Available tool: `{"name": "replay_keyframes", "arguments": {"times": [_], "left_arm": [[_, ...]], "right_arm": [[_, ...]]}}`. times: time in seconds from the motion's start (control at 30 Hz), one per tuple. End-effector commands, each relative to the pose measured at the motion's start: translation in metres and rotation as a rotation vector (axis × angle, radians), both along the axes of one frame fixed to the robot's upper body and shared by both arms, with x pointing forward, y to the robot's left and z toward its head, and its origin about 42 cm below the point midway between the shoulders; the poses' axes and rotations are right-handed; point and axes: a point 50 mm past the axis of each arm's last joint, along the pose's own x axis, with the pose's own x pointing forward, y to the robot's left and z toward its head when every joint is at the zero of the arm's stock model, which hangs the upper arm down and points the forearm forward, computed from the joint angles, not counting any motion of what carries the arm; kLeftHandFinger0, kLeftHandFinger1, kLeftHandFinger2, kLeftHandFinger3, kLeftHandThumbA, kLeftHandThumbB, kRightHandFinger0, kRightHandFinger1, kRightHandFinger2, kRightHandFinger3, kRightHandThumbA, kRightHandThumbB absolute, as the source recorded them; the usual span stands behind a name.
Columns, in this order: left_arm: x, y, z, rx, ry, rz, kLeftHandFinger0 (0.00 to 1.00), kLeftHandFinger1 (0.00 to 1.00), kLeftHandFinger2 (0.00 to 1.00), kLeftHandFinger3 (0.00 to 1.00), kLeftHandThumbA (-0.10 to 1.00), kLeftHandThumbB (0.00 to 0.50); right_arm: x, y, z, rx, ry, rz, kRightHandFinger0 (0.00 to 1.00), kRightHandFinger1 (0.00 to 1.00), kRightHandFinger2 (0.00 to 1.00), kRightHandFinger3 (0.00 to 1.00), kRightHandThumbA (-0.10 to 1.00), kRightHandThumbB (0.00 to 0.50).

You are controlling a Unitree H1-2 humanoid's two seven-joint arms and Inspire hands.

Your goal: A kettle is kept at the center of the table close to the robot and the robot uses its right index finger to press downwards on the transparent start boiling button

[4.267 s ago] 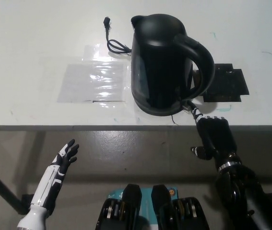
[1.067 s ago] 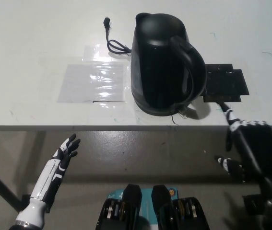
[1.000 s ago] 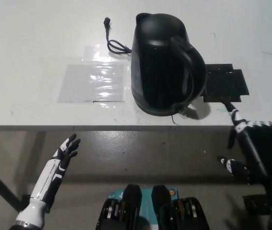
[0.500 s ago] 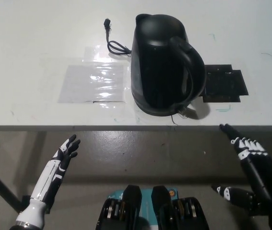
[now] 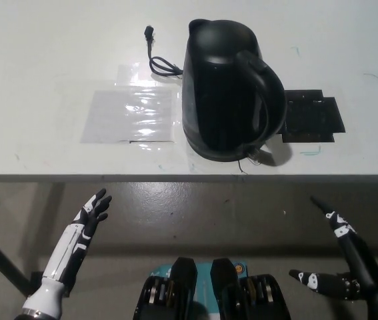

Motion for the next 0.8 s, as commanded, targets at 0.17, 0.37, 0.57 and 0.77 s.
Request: {"name": "replay_keyframes", "arguments": {"times": [0.17, 0.37, 0.57, 0.77], "left_arm": [[-0.007, -0.001, 0.001, -0.025, -0.049, -0.019, 1.00, 1.00, 1.00, 1.00, 1.00, 0.329], [-0.011, -0.001, -0.004, -0.021, -0.036, -0.025, 1.00, 1.00, 1.00, 1.00, 1.00, 0.313], [-0.018, -0.001, -0.009, -0.019, -0.017, -0.022, 1.00, 1.00, 1.00, 1.00, 1.00, 0.300], [-0.018, -0.001, -0.010, -0.014, -0.020, -0.021, 1.00, 1.00, 1.00, 1.00, 1.00, 0.310]], "right_arm": [[-0.001, -0.011, 0.010, 0.436, -0.267, -0.036, 1.00, 1.00, 1.00, 1.00, 1.00, 0.257], [-0.006, -0.012, 0.006, 0.496, -0.249, -0.035, 1.00, 1.00, 1.00, 1.00, 1.00, 0.257], [-0.009, -0.007, 0.007, 0.516, -0.247, -0.017, 1.00, 1.00, 1.00, 1.00, 1.00, 0.262], [-0.011, -0.004, 0.006, 0.536, -0.243, -0.011, 1.00, 1.00, 1.00, 1.00, 1.00, 0.280]]}}
